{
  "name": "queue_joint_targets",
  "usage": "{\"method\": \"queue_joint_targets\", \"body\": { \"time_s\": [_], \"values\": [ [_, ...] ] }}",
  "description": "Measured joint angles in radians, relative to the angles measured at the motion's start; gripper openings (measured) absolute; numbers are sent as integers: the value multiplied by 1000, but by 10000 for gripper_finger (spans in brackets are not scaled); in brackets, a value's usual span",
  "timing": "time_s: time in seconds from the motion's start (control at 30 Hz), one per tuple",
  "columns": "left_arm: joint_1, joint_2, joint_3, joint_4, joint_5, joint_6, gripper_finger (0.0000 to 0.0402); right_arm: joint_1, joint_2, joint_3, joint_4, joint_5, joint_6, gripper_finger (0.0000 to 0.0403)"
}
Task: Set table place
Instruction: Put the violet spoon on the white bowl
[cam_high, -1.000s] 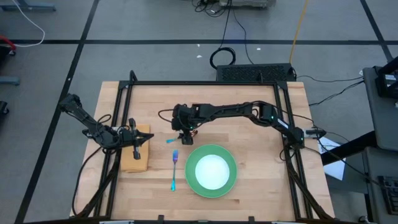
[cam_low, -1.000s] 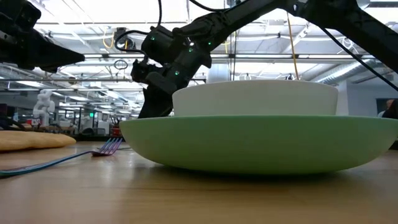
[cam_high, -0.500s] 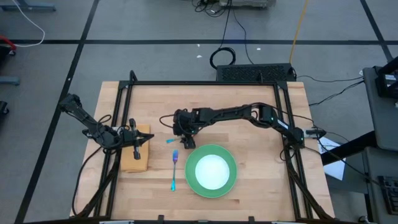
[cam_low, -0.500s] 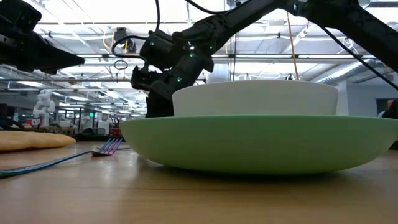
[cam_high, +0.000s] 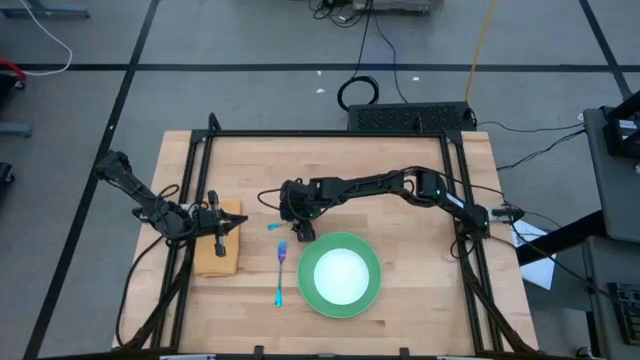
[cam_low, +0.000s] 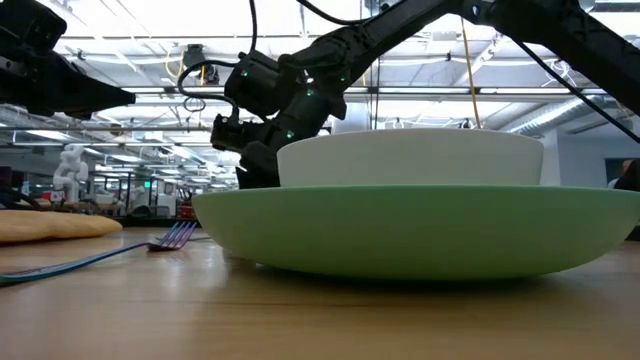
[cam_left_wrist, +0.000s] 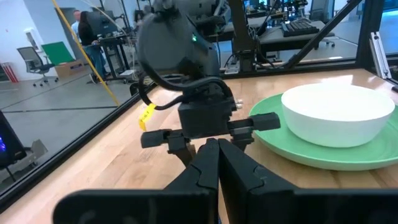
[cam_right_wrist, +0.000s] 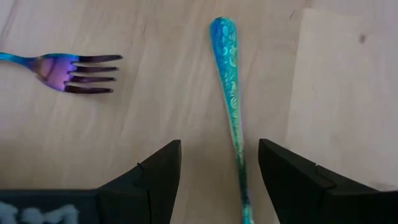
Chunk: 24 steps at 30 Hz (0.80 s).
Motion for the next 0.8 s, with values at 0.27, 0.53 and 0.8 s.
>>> {"method": "queue_joint_targets", "body": {
  "time_s": [0.27, 0.53, 0.8],
  "values": [
    [0, 0, 0, 0, 0, -2, 10, 1, -2, -29, 24, -3, 33, 203],
    [0, 0, 0, 0, 0, -2, 10, 1, -2, -29, 25, -3, 36, 169],
    [0, 0, 0, 0, -1, -2, 10, 1, -2, -29, 24, 0, 19, 102]
  ]
}}
